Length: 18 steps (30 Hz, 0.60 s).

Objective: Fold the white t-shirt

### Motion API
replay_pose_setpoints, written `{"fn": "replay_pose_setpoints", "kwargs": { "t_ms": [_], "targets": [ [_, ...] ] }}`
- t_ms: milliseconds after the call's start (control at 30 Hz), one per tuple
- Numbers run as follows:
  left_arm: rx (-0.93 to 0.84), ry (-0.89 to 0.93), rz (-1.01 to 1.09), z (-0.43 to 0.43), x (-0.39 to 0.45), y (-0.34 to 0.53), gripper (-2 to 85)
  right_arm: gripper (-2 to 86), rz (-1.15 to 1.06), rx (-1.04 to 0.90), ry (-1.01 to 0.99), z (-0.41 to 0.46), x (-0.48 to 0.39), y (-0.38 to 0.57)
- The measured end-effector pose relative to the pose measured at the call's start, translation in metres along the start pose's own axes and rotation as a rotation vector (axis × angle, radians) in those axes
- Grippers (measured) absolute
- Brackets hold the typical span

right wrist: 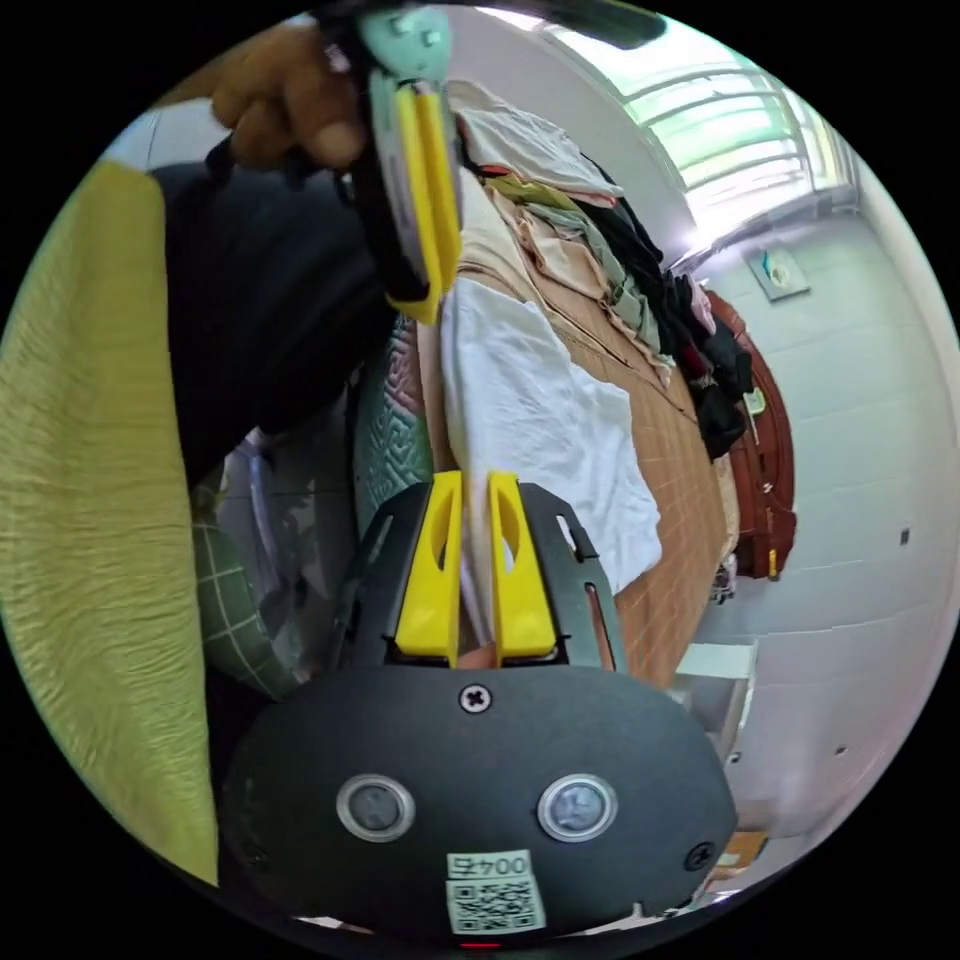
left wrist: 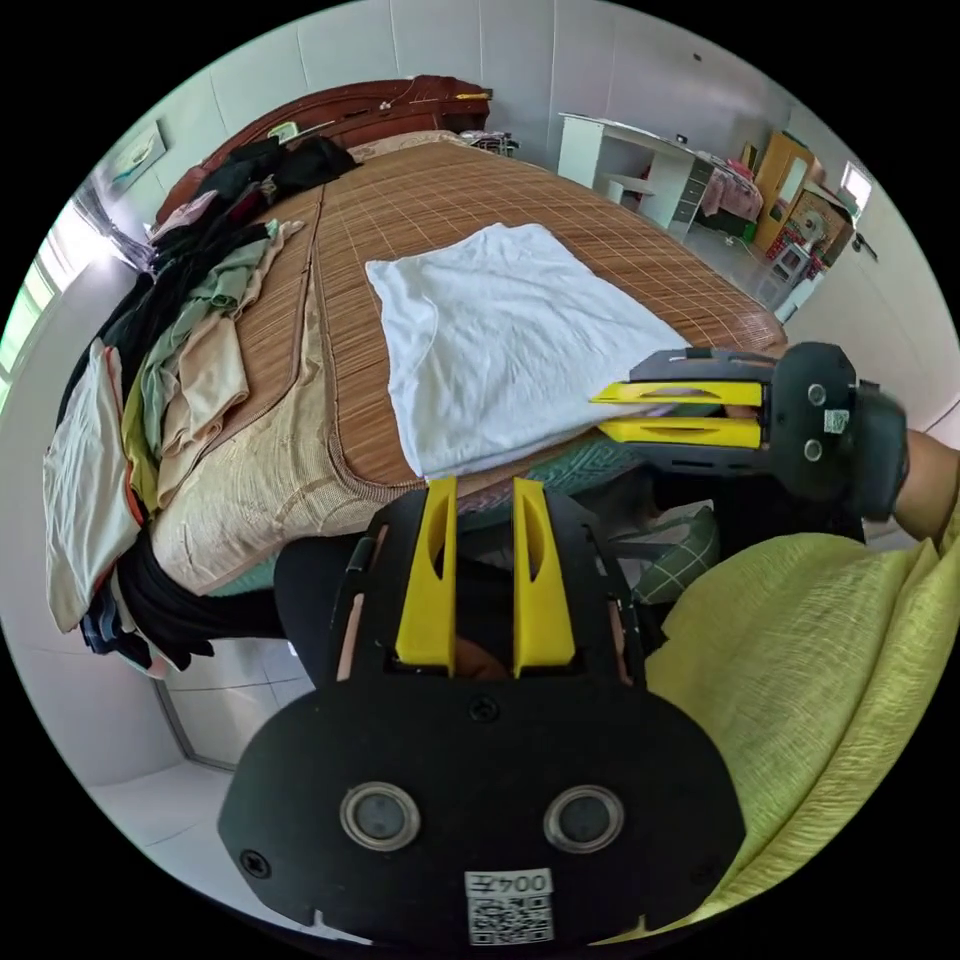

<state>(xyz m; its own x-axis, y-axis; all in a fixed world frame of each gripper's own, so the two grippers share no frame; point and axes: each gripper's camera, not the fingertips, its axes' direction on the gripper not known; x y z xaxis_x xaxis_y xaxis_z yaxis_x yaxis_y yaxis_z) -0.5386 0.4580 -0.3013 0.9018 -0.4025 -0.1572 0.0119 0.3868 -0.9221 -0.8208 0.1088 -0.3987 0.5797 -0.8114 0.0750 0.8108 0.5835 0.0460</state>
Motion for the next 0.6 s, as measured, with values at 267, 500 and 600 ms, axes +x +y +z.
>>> {"fn": "replay_pose_setpoints", "kwargs": {
  "t_ms": [267, 500, 600],
  "targets": [
    [-0.017, 0.013, 0.036, -0.014, -0.044, -0.02, 9.4, 3.9, 0.316, 0.061, -0.373, 0.001, 0.091, 0.041],
    [0.066, 0.528, -0.306, -0.02, -0.166, -0.043, 9.9, 3.7, 0.445, 0.117, -0.423, -0.001, 0.131, 0.077],
    [0.129, 0.785, -0.498, -0.011, -0.217, -0.043, 10.6, 3.6, 0.45, 0.126, -0.396, -0.004, 0.14, 0.09]
  ]
}}
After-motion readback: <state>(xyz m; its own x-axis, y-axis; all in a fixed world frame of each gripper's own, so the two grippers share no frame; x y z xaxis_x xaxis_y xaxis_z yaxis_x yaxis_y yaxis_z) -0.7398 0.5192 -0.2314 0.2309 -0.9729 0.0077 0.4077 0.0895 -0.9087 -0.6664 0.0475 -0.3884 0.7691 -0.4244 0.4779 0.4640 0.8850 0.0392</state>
